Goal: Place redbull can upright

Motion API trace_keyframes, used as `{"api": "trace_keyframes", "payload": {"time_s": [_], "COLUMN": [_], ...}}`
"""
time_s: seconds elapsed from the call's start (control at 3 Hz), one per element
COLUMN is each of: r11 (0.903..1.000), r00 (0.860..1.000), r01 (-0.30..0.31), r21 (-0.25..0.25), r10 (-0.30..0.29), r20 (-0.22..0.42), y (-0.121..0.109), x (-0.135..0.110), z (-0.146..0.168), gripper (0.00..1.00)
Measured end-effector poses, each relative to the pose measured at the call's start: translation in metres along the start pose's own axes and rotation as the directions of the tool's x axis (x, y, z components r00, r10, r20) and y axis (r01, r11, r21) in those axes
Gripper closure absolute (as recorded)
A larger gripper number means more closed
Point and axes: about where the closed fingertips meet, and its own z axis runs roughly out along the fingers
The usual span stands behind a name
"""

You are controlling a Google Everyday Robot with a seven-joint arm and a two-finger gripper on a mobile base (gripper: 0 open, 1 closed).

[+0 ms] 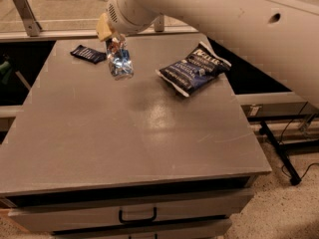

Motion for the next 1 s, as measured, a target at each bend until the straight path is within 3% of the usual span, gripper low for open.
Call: {"api": "trace_keyframes", "payload": {"time_s": [0.33,0.67,1.0], "r11": [0.9968,0.9835,0.9624], "r00": [0.989,0.969,0.937], "r01": [0.045,0.076,0.142], "r21": [-0.066,-0.164,-0.232], "r10": [-0.036,-0.034,-0.055], "r20": [0.141,0.245,0.344], "y": [-0.014,-0.016,-0.007], "x": [-0.036,-0.059,-0.063], "z": [0.001,0.007,0.015], "gripper": [1.00,1.00,1.00]}}
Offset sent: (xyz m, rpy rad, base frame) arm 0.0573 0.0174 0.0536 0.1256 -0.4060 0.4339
